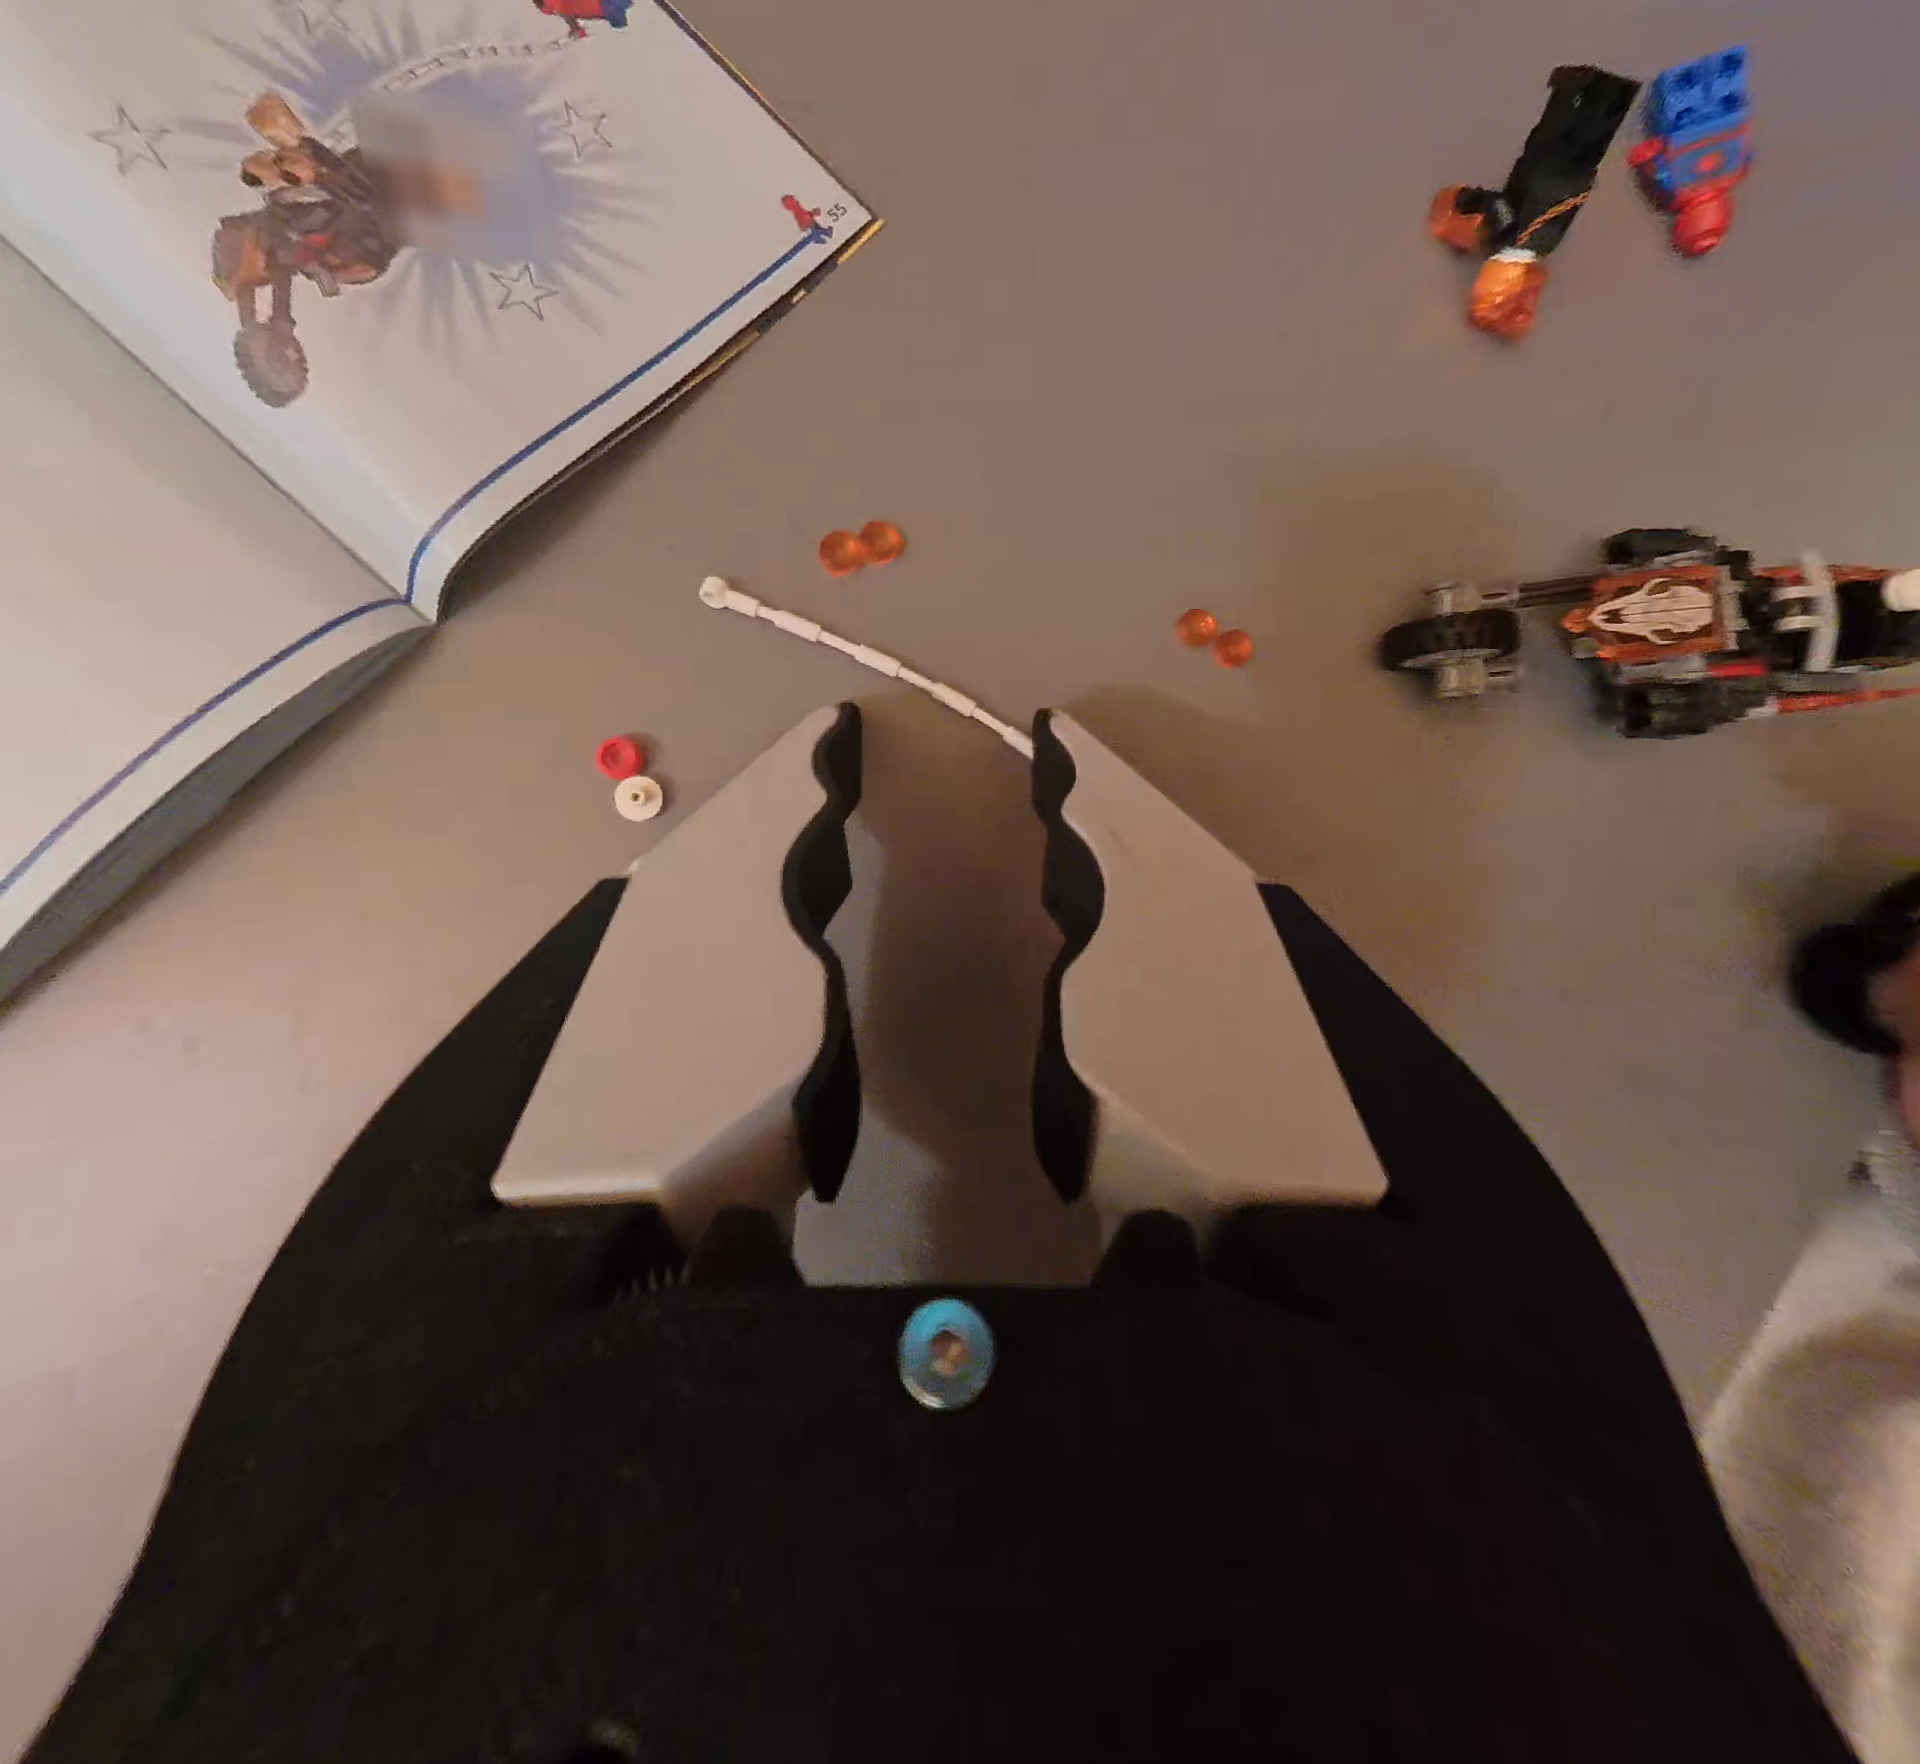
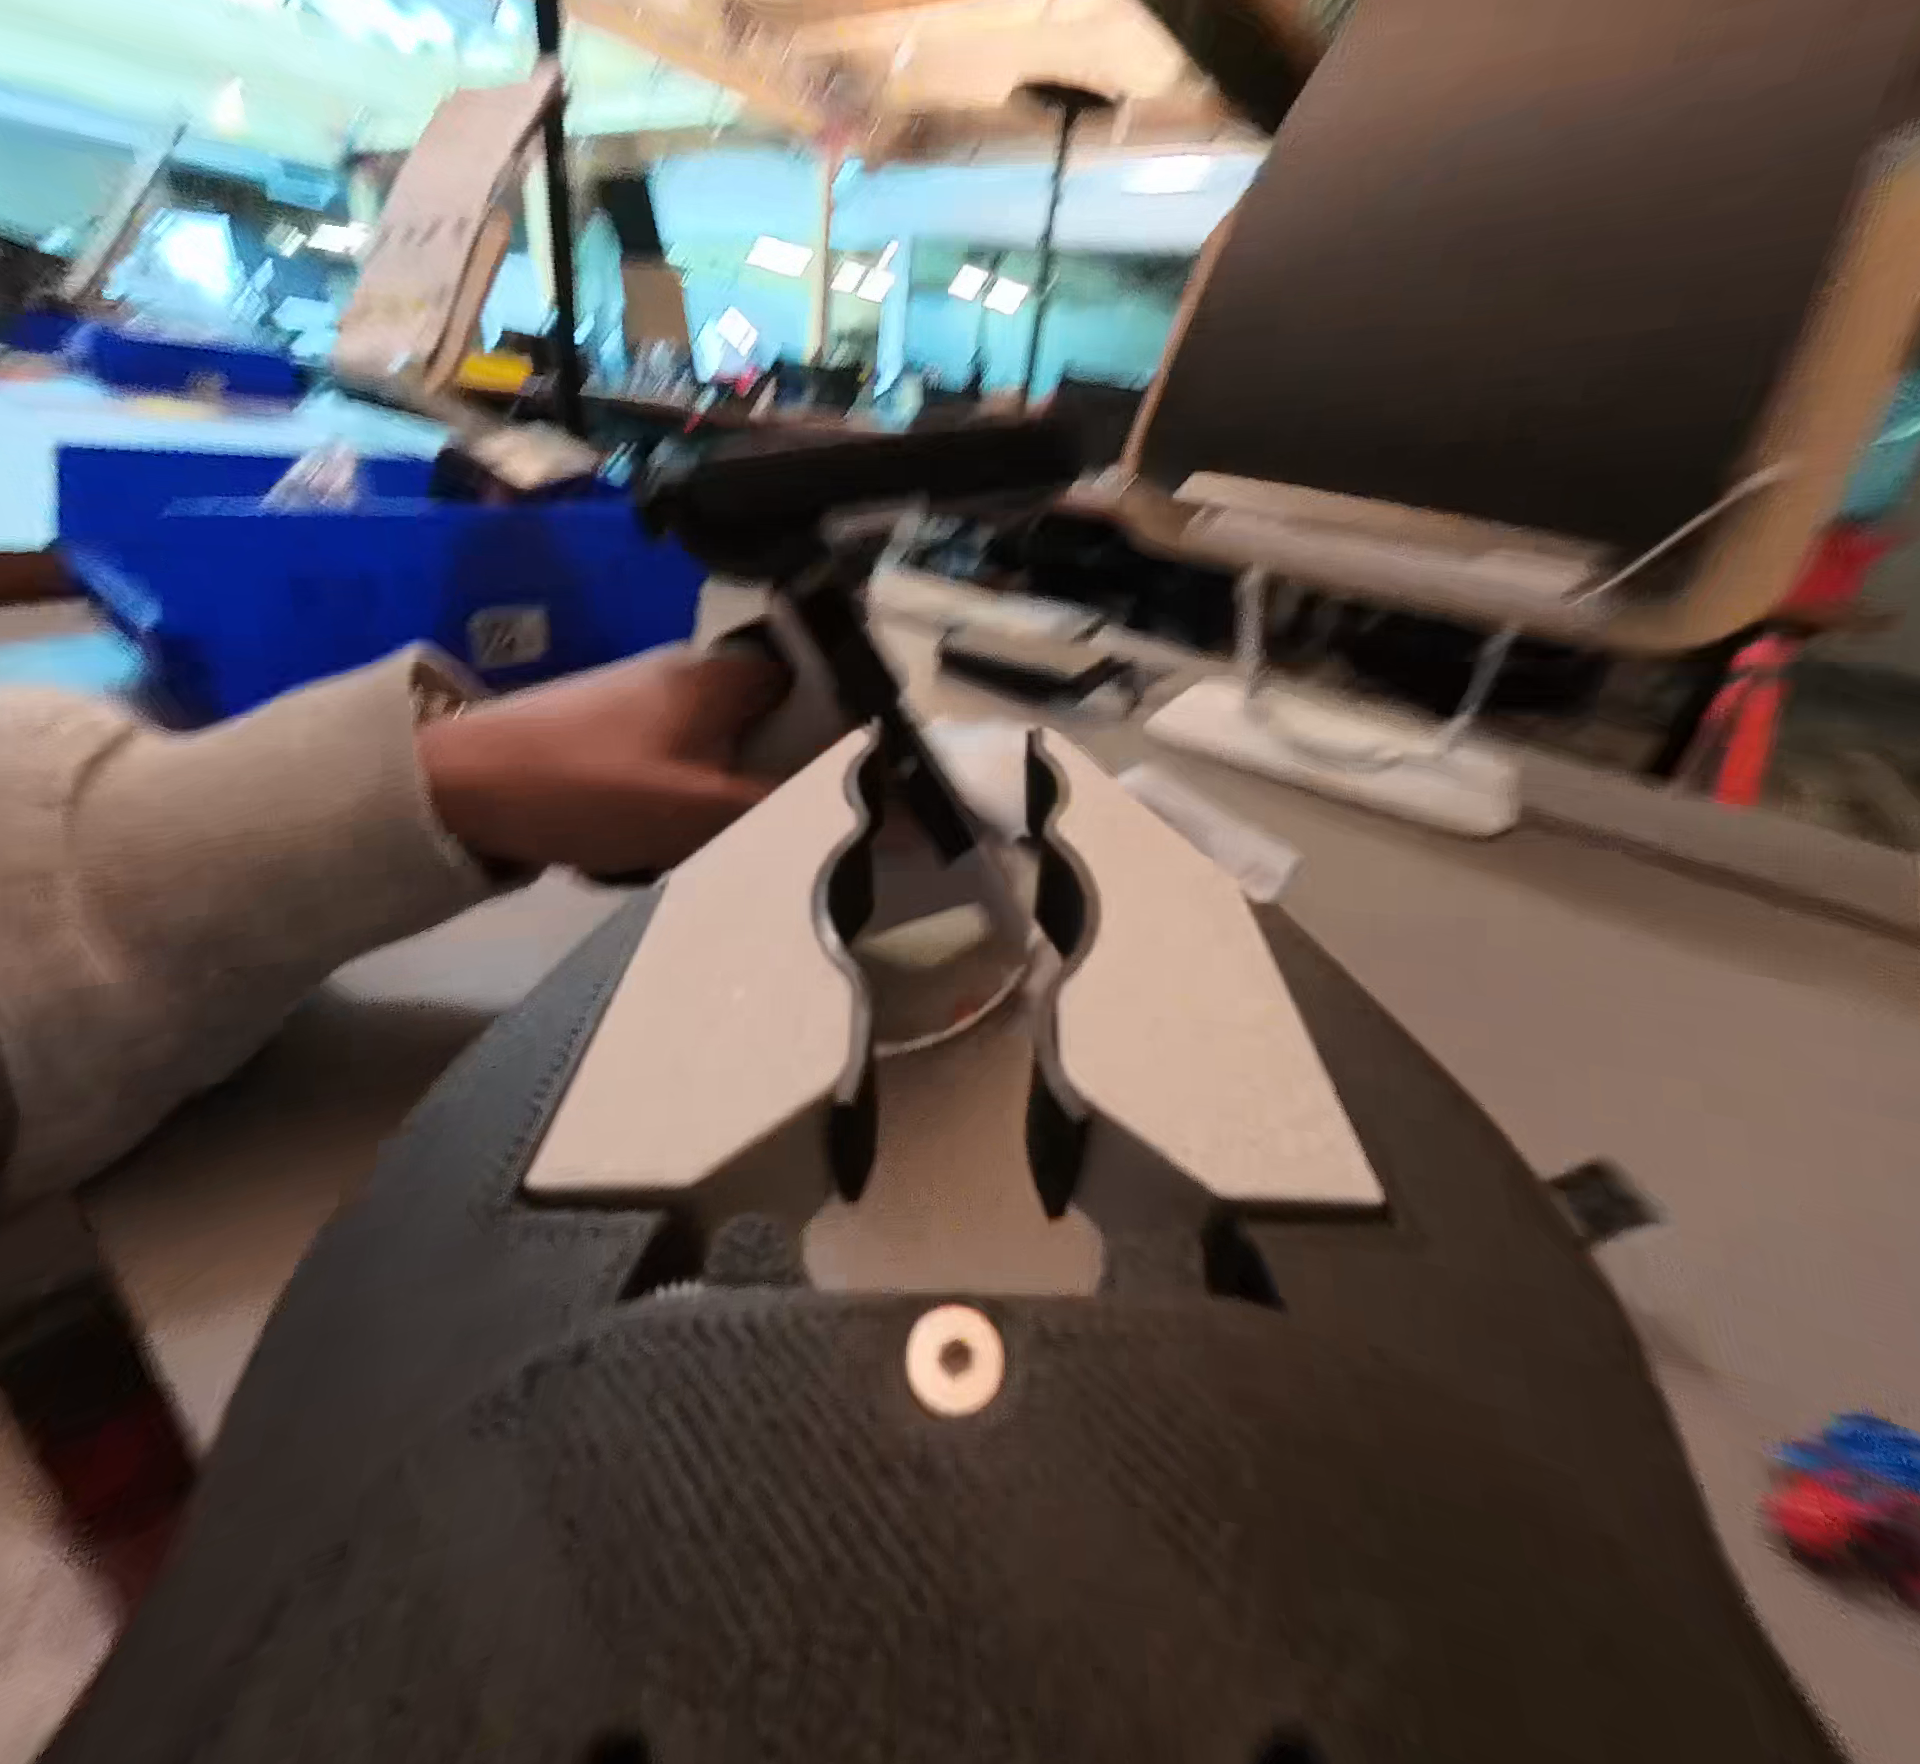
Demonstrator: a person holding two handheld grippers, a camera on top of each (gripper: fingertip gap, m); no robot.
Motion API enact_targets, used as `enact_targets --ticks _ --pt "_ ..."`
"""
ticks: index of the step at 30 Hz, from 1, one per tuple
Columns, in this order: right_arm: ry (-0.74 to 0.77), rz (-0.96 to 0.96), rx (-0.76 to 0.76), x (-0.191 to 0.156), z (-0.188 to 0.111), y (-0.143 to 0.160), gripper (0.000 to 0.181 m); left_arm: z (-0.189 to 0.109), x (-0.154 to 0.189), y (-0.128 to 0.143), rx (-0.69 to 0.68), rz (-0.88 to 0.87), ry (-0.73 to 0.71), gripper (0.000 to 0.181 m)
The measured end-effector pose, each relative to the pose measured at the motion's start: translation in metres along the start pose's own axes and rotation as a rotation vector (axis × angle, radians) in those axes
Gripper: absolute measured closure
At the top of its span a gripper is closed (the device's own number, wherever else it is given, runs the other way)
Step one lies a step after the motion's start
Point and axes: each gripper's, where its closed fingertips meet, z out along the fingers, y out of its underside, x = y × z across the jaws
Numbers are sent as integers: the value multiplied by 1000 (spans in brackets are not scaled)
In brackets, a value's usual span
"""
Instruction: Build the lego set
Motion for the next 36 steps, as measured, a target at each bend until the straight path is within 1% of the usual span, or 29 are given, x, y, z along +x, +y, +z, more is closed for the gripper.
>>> enact_targets --ticks 2,3,5,7,9,12,13,15,17,19,21,23,24,25,27,29,31,33,34,36 --pt "137 -66 146 27 -22 -37 156 2 -4 0 6 35 -41 163" --pt "200 -101 203 40 -34 -59 155 3 -3 1 6 49 -35 171" --pt "280 -163 277 61 -59 -97 151 3 1 2 0 31 11 180" --pt "345 -188 311 79 -80 -121 150 2 2 2 4 14 46 181" --pt "378 -178 327 92 -93 -133 149 -1 2 -1 22 9 68 181" --pt "384 -98 301 107 -95 -127 148 -17 13 -20 141 26 124 181" --pt "370 -50 273 111 -91 -120 146 -25 19 -28 196 56 142 181" --pt "329 68 202 117 -79 -101 143 -39 23 -40 281 86 132 181" --pt "281 183 165 120 -71 -85 142 -46 23 -45 319 101 115 181" --pt "239 277 175 122 -68 -77 141 -43 15 -41 293 88 89 181" --pt "214 325 185 124 -67 -72 140 -33 9 -33 240 31 114 181" --pt "221 324 167 127 -67 -65 140 -25 9 -26 195 -52 183 163" --pt "230 314 159 128 -67 -63 140 -23 10 -24 180 -73 202 157" --pt "234 303 153 129 -67 -61 140 -20 7 -21 164 -78 183 154" --pt "236 281 142 128 -65 -59 140 -12 -3 -15 123 -51 87 151" --pt "239 254 126 126 -63 -56 140 -5 -4 -9 86 -20 36 151" --pt "243 227 110 125 -61 -53 141 3 -2 -3 45 -10 21 152" --pt "243 206 98 123 -59 -50 141 5 -2 -4 48 3 -3 160" --pt "242 199 93 122 -58 -50 141 5 -5 -3 41 13 -27 171" --pt "238 192 86 120 -56 -48 141 5 -3 -2 37 19 -12 179"
